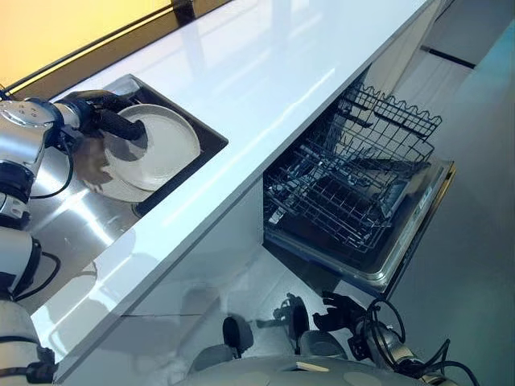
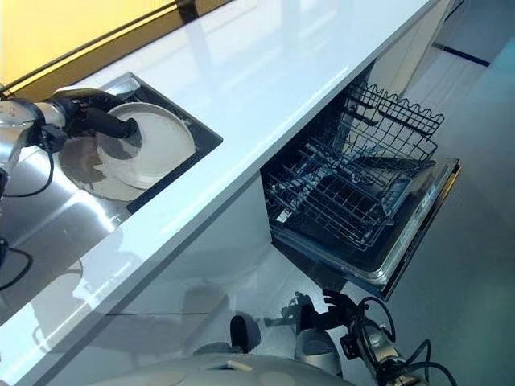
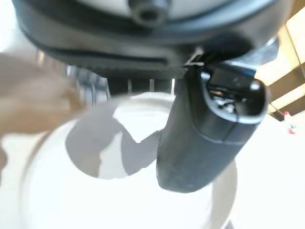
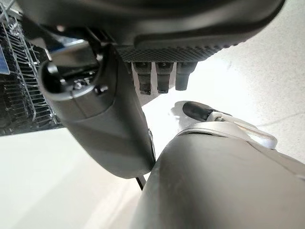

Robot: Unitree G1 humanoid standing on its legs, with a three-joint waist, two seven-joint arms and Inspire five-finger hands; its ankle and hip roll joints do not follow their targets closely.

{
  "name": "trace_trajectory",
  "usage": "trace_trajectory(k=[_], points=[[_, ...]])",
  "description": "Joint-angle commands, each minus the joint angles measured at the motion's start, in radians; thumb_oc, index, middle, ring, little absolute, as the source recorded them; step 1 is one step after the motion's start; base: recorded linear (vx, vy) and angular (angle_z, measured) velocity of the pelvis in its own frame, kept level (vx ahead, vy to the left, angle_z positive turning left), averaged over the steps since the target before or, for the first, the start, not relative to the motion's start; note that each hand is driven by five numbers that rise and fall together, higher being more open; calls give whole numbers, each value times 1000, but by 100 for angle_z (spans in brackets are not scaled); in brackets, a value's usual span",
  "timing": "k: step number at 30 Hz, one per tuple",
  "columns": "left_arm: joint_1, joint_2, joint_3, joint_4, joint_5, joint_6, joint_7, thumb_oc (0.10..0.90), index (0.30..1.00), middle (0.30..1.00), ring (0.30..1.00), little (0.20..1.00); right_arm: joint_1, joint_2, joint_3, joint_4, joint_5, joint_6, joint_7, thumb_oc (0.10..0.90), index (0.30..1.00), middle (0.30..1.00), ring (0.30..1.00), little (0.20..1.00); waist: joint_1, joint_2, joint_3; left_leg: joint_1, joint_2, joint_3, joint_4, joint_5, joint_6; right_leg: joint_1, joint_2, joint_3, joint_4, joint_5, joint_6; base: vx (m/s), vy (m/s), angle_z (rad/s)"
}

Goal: Pick up plates and place into dishwasher.

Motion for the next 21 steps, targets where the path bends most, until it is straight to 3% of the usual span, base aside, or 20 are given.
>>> trace_trajectory(k=[1,9,17,20,21], points=[[-113,63,35,32,-57,-47,-4,100,300,300,300,200,71,-30,16,13,-29,-1,-9,800,900,900,900,900,9,39,-51,16,-69,2,5,-86,15,17,6,14,5,-21,82,-18,-18,4],[-130,68,47,44,-78,-67,48,100,300,300,300,200,70,-33,15,23,-20,-24,-10,800,900,900,900,900,6,39,-70,21,-67,2,5,-87,10,25,12,19,4,-28,79,-8,-5,2],[-185,75,46,0,-118,-127,219,100,300,300,300,200,71,-53,15,-78,76,-82,29,800,900,900,900,900,1,38,-88,31,-65,1,5,-89,6,39,17,18,4,-34,72,0,0,0],[-198,77,56,-45,-163,-154,333,100,300,300,300,200,71,-78,11,-191,177,-80,158,800,900,900,900,900,-2,34,-95,36,-65,-3,5,-90,6,45,19,18,5,-36,67,0,0,0],[-204,81,63,-59,-180,-174,373,100,300,300,300,200,75,-87,9,-269,208,-44,234,800,900,900,900,900,-5,31,-98,37,-63,-3,5,-90,5,46,20,18,5,-38,65,-9,-30,0]])
